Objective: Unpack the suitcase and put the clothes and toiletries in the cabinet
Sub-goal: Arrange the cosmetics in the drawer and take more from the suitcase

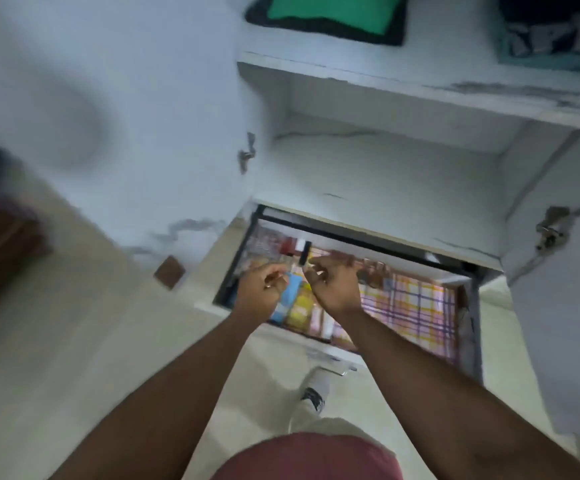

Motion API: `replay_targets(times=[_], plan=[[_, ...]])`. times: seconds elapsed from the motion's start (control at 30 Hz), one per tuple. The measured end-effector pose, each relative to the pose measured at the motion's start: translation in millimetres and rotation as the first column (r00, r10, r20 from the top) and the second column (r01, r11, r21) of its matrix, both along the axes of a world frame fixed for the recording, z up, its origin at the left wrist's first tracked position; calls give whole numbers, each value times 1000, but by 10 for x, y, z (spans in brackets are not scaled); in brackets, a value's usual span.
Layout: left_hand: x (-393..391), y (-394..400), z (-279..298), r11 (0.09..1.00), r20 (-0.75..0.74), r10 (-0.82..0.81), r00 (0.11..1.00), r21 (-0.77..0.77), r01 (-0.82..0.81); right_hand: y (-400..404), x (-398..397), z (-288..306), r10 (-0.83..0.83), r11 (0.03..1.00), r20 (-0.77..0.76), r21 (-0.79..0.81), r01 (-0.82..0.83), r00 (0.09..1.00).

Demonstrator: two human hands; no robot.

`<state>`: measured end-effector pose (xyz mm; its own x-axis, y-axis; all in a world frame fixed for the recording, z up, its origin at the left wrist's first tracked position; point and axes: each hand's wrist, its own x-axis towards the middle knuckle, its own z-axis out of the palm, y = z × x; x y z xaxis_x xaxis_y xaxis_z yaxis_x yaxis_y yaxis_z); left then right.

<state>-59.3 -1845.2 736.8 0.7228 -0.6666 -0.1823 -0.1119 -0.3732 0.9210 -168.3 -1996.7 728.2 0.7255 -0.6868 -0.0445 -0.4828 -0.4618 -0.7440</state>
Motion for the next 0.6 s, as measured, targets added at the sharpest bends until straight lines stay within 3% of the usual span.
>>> replay_targets(times=[0.17,0.3,0.47,0.6], plan=[[38,1742,211,955,-99,276,956,-79,-284,1642,545,246,219,970,133,82,-231,967],[-70,3434,270,870,-120,479,870,-69,-489,3375,818,405,416,875,179,188,-446,892],[-399,5539,318,647,-131,754,644,-20,-762,5440,975,512,661,672,200,271,-689,723],[-671,6940,279,418,-150,896,417,-27,-908,6907,1093,505,835,472,150,297,-830,529]])
